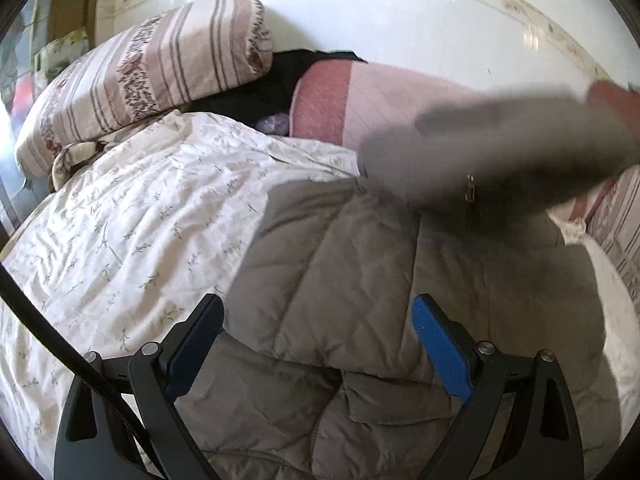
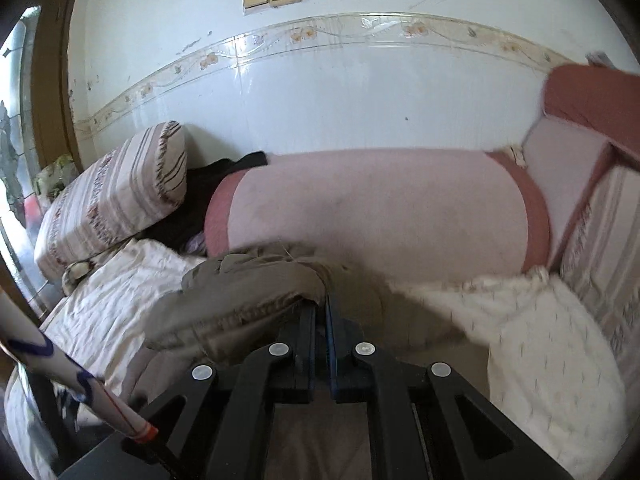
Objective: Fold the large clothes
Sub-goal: 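Lift the hood and fold it down over the jacket toward the hem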
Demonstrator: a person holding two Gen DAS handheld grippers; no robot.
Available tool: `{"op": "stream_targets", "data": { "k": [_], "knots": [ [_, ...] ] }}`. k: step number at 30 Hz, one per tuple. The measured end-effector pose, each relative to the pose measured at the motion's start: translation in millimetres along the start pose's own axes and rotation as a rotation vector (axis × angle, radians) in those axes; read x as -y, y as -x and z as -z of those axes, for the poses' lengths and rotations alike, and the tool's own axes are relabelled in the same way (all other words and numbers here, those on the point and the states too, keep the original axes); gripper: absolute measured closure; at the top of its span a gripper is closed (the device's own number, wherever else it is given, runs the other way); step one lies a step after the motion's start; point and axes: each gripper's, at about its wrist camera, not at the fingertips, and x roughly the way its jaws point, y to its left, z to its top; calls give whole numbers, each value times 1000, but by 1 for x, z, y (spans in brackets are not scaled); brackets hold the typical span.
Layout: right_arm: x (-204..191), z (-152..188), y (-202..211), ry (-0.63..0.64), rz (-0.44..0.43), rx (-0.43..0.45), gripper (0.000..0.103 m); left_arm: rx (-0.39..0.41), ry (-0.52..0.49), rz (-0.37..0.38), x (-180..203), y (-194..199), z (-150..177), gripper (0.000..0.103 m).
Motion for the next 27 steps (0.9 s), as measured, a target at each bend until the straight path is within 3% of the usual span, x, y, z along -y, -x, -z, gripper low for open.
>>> {"op": "stream_targets", "data": {
  "k": [6, 8, 13, 18, 21, 23, 27],
  "knots": [
    [-12, 89, 25, 13, 13, -75, 99, 52, 76, 15, -17, 10, -9, 8],
    [-12, 120, 14, 30, 36, -134, 99, 55, 80, 38, -14, 9, -8, 8],
    [-9, 161, -23, 58, 65, -269, 103, -2, 13, 89, 18, -8, 2, 8],
    [-1, 153, -21, 39, 59, -258, 102, -97, -95, -5, 40, -39, 17, 8],
    [-5, 135, -2, 37, 51, -197, 102, -89, -86, 10, 40, -36, 17, 8],
    [-4, 115, 9, -9, 1, -152, 102, -79, -77, 20, 38, -32, 17, 8],
    [-19, 79, 3, -16, -32, -118, 102, -81, -74, 20, 39, -28, 18, 8]
  ]
}}
